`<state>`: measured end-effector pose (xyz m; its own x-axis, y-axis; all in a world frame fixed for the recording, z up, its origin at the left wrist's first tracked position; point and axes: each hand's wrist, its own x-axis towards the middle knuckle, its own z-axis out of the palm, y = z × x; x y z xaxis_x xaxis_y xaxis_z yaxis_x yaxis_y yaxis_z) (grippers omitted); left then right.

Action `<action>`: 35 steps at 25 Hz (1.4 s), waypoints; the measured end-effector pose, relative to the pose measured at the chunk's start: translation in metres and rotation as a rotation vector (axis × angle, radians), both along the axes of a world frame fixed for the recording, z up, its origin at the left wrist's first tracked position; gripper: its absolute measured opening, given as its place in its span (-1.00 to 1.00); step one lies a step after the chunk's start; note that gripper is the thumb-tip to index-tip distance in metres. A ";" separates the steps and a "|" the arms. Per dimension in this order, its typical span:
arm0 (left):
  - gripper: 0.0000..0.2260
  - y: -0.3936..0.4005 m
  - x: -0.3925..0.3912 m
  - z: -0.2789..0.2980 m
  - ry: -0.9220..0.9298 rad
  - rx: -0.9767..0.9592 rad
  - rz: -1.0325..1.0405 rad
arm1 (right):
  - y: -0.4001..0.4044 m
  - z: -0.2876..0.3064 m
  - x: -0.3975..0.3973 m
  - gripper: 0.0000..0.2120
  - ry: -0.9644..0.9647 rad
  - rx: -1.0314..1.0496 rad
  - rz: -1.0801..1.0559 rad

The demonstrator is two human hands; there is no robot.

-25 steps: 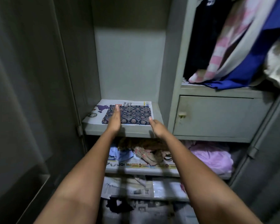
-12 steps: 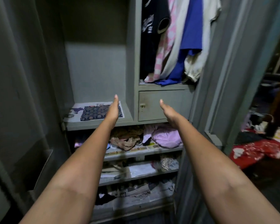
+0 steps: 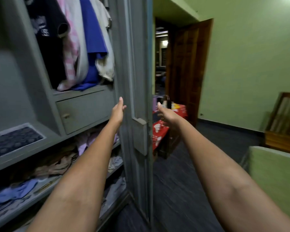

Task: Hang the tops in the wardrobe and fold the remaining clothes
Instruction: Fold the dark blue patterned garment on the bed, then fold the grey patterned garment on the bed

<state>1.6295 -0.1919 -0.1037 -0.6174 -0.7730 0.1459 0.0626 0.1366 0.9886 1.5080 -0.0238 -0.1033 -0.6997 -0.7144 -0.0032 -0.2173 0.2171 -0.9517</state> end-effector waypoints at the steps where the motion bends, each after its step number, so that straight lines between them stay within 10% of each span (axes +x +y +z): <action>1: -0.46 0.021 -0.016 -0.002 -0.010 -0.008 -0.071 | 0.029 -0.002 -0.008 -0.37 -0.007 -0.006 -0.069; 13: -0.46 0.202 -0.201 -0.005 0.004 -0.020 -0.567 | 0.260 -0.018 -0.128 -0.25 -0.083 0.075 -0.577; 35: -0.38 0.198 -0.712 -0.013 -0.022 -0.064 -0.640 | 0.259 -0.017 -0.625 -0.36 -0.068 0.030 -0.617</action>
